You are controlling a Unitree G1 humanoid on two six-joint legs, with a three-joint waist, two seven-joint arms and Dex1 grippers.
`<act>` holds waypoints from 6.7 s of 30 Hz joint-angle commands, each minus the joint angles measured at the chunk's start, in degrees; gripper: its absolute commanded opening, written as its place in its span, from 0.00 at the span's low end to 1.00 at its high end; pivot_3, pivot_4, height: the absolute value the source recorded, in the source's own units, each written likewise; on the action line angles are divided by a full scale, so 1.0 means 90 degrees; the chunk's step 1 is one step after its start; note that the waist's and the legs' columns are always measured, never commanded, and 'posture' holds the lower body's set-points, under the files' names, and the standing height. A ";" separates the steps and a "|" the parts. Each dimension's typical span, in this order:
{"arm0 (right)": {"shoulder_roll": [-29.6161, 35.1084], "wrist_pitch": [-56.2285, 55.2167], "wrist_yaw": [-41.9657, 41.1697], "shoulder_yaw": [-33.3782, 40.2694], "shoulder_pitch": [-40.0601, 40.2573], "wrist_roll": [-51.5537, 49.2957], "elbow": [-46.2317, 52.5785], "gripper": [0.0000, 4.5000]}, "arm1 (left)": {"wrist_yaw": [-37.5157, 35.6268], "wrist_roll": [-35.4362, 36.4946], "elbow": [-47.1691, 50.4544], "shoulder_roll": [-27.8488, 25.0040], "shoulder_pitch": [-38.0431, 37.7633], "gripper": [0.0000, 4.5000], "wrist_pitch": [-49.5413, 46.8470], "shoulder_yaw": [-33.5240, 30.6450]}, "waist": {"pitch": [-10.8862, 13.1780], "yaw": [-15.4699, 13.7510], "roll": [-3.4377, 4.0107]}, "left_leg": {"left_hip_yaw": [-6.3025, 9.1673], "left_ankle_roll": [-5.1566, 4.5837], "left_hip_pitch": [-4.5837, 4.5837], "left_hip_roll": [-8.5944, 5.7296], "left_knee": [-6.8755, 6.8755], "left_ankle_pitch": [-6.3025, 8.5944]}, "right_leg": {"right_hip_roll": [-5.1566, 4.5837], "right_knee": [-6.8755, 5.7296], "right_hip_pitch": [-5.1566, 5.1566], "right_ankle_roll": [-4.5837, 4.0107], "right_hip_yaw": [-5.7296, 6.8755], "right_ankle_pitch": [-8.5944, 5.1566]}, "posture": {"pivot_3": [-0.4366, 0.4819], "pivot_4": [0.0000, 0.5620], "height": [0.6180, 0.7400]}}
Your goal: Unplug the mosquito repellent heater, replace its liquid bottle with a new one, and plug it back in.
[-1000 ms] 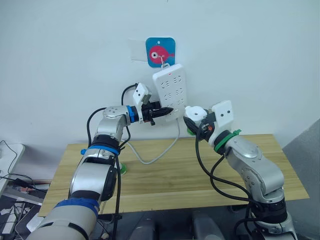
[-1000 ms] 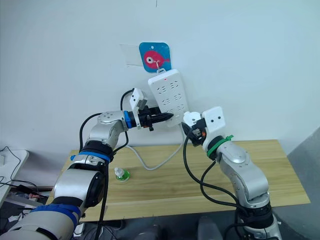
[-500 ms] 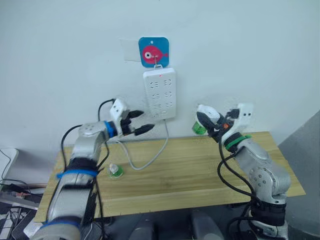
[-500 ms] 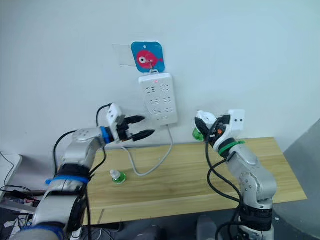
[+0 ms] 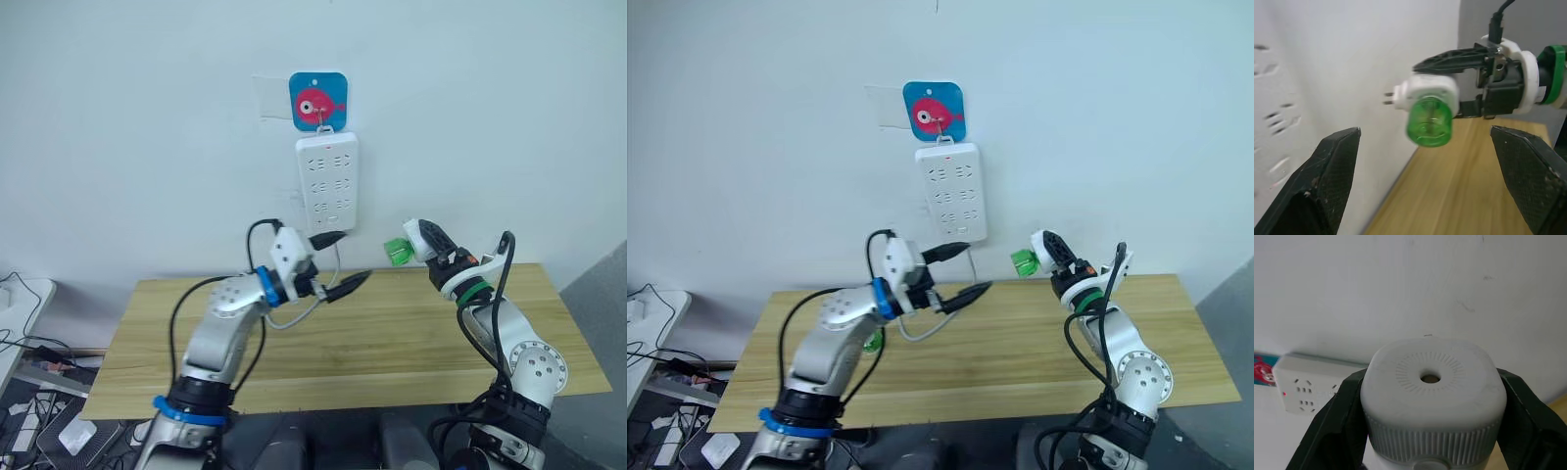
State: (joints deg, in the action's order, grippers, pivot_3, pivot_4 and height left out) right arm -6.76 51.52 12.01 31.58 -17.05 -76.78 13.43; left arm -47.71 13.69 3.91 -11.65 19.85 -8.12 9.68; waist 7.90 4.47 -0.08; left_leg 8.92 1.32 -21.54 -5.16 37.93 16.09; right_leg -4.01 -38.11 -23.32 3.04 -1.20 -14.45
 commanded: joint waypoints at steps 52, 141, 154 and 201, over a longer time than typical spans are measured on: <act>0.5052 0.3343 -0.2212 -0.2892 -0.1487 -0.3079 -0.3304 0.99 | -0.1552 -0.0508 -0.1232 -0.0687 0.0791 0.51 0.2569 0.0733 | 0.0009 0.0027 -0.0005 | -0.0034 -0.0033 -0.0012 0.0005 0.0003 -0.0008 | 0.0006 0.0020 0.0011 0.0006 0.0001 -0.0003 | 0.38 0.24 1.00; 0.4997 0.4553 -0.5926 -0.2552 -0.2060 0.0240 -0.3225 0.66 | 0.0202 -0.2189 -0.2029 -0.1226 0.0596 0.91 0.6684 0.0848 | 0.0029 -0.0286 -0.0015 | -0.0041 -0.0043 -0.0039 -0.0015 0.0006 -0.0007 | -0.0052 0.0047 -0.0009 0.0024 0.0009 0.0019 | 0.39 0.25 1.00; 0.5030 0.4553 -0.5733 -0.2597 -0.2043 -0.0102 -0.3180 0.66 | 0.0049 -0.1567 -0.2020 -0.1249 0.0632 0.08 0.6067 0.1060 | 0.0029 -0.0286 -0.0015 | -0.0037 -0.0044 -0.0039 -0.0014 0.0007 -0.0008 | -0.0031 0.0043 -0.0009 0.0025 0.0011 0.0019 | 0.38 0.26 1.00; 0.5255 0.4553 -0.5775 -0.2782 -0.1923 -0.0440 -0.2992 0.66 | -0.0200 -0.0553 -0.1508 -0.1361 0.0547 0.50 0.5070 0.1263 | 0.0029 -0.0279 -0.0015 | -0.0034 -0.0046 -0.0039 -0.0013 0.0007 -0.0008 | -0.0026 0.0043 -0.0009 0.0025 0.0010 0.0018 | 0.38 0.26 1.00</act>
State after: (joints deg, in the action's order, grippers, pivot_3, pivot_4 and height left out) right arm 39.76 91.94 -38.65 5.71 -34.26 -79.59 -15.82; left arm -48.35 3.03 -13.63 -23.95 24.78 43.35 21.27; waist 8.17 1.96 -0.21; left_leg 8.62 0.90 -21.90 -5.28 37.99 16.02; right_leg -4.24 -37.73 -23.40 3.26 -1.11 -14.28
